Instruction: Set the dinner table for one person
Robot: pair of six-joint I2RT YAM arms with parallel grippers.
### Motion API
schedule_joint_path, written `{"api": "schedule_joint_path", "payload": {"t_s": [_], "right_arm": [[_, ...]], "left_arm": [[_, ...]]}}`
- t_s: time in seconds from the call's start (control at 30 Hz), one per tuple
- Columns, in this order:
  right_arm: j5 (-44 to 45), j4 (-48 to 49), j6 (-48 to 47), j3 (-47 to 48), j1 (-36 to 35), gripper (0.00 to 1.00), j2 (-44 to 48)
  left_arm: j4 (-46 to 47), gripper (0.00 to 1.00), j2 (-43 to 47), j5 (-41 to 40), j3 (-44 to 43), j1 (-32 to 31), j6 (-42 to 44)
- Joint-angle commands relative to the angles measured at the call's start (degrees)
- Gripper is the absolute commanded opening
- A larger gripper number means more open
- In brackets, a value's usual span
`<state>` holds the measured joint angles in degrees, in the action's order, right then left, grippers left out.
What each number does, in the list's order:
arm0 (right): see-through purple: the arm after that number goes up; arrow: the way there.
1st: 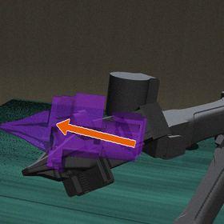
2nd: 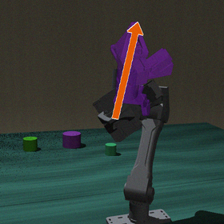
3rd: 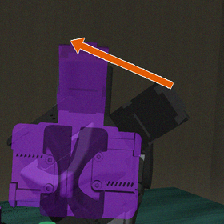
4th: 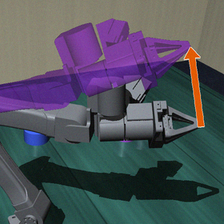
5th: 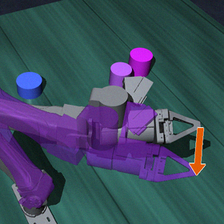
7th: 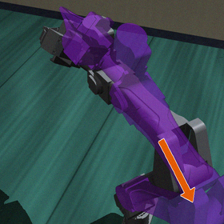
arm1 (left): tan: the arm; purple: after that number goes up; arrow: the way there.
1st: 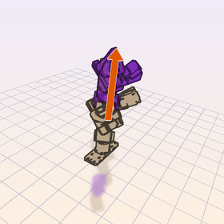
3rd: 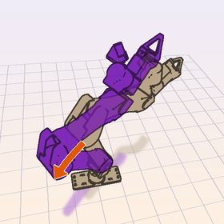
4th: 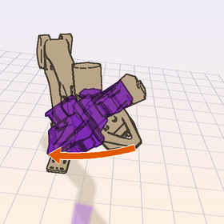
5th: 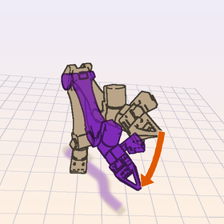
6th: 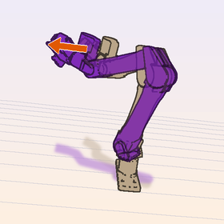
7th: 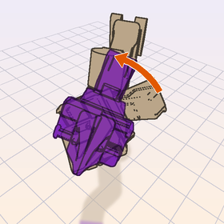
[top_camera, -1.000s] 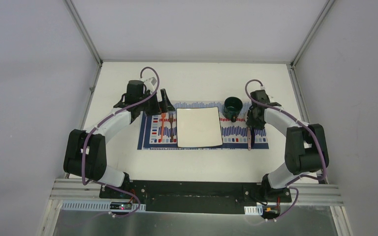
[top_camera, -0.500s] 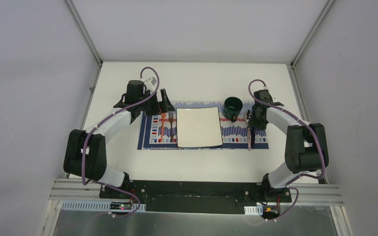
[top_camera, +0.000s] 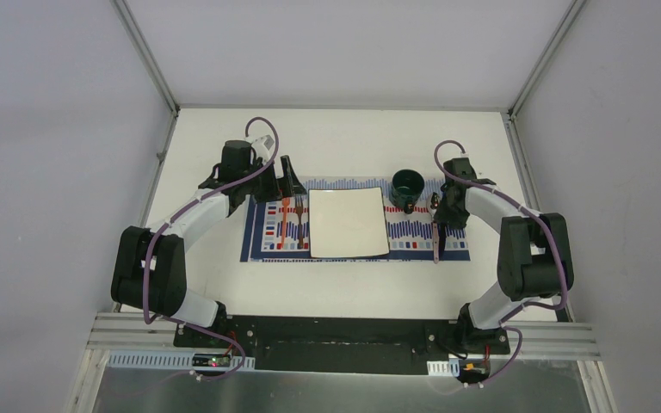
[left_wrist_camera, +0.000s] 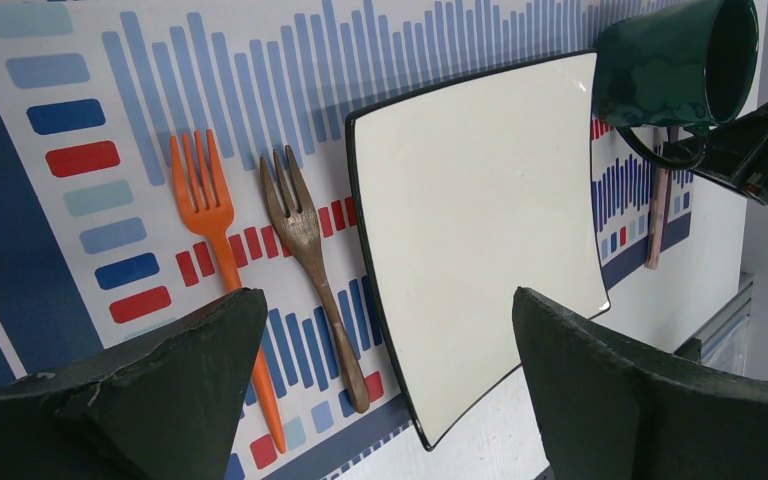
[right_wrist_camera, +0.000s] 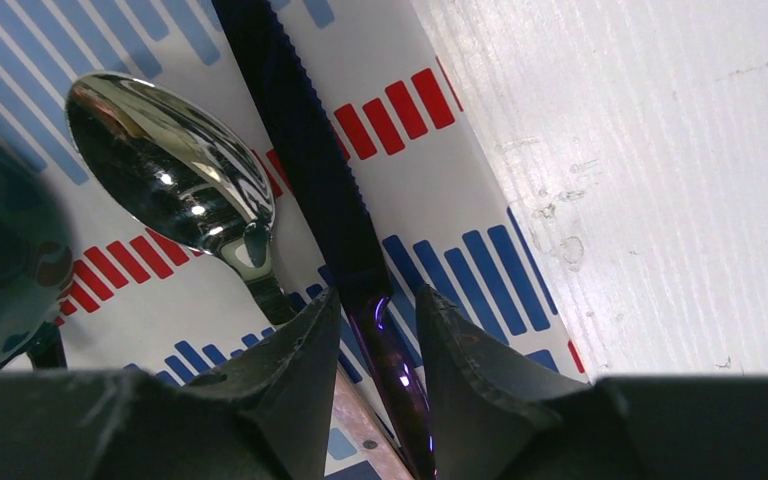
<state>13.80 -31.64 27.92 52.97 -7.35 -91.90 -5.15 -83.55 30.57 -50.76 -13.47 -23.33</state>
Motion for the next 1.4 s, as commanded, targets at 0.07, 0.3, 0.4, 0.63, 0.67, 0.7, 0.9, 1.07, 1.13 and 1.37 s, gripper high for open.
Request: {"api": "schedule_joint_path", "payload": {"t_s": [0.07, 0.3, 0.4, 0.63, 0.67, 0.7, 0.9, 1.07, 1.13, 1.37], "right_arm": [[2.6, -2.0, -1.4, 2.3, 0.8, 0.38, 0.7], [-0.3, -2.5, -1.7, 1.5, 0.6, 0.39, 2.3], [-1.2, -2.2, -1.6, 0.2, 0.2, 0.39, 3.0], [-0.8, -4.0, -0.5, -2.5, -2.9, 0.39, 6.8], [-0.8, -4.3, -0.3, -3.0, -3.2, 0.39, 7.5], [-0.5, -4.7, -0.2, -3.4, -3.4, 0.39, 8.0], [1.0, -6.1, 1.4, -4.6, -3.5, 0.11, 8.9], [0.5, -5.7, 2.1, -4.5, -3.7, 0.00, 7.5], [0.6, -5.7, 2.4, -4.3, -3.7, 0.00, 6.5], [-1.2, -4.5, 3.0, -4.2, -4.7, 0.00, 6.8]], "left_arm": [[1.0, 0.99, 2.0, 0.4, -1.7, 0.0, 1.1], [1.0, 0.99, 1.8, 0.3, -1.8, 0.0, 1.1], [1.0, 0.99, 1.9, 0.3, -1.7, 0.0, 1.1], [0.9, 0.99, 2.7, 0.1, -1.4, 0.0, 1.1], [0.9, 0.99, 2.8, 0.1, -1.4, 0.0, 1.1], [0.8, 0.99, 2.9, 0.1, -1.4, 0.0, 1.1], [1.0, 0.99, 3.0, 0.4, -1.4, 0.0, 0.9], [0.9, 0.99, 3.5, 0.5, -1.4, 0.0, 0.9], [0.8, 0.99, 3.7, 0.4, -1.4, 0.0, 1.0], [0.8, 0.99, 3.5, 0.4, -1.4, 0.0, 0.9]]}}
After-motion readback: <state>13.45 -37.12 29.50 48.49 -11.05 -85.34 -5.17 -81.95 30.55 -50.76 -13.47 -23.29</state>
